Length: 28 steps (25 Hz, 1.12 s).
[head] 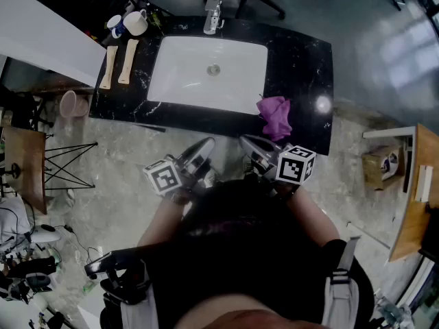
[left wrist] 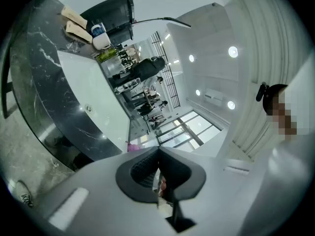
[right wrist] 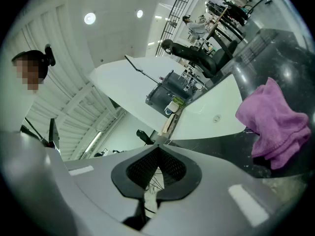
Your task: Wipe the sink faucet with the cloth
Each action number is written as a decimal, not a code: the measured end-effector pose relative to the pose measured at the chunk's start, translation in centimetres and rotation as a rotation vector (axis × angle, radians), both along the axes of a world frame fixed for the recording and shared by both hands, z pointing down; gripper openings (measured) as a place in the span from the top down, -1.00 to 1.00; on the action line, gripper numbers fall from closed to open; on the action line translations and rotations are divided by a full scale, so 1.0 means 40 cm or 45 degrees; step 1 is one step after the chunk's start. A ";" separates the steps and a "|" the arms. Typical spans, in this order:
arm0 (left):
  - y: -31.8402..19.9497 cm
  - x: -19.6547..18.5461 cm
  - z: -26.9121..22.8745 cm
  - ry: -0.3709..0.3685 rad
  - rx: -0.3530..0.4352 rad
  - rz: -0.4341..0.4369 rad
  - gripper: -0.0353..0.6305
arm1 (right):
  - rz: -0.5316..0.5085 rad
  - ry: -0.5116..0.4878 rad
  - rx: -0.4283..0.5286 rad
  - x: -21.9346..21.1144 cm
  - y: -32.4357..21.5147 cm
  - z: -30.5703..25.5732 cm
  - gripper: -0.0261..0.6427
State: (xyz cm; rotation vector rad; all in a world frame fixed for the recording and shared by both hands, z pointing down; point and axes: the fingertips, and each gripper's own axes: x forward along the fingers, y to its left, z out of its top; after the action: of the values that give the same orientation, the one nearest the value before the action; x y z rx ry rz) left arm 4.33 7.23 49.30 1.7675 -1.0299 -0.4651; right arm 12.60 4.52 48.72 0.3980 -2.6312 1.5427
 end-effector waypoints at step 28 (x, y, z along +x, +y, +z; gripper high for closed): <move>-0.038 -0.005 -0.007 0.073 0.024 0.049 0.89 | 0.018 1.357 0.668 0.264 -0.225 0.192 0.45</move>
State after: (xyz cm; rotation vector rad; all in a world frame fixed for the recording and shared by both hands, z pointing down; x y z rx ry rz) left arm 4.11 5.73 49.01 1.7775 -0.9521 -0.5002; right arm 23.15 -4.49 56.39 0.9333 -2.0417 0.3487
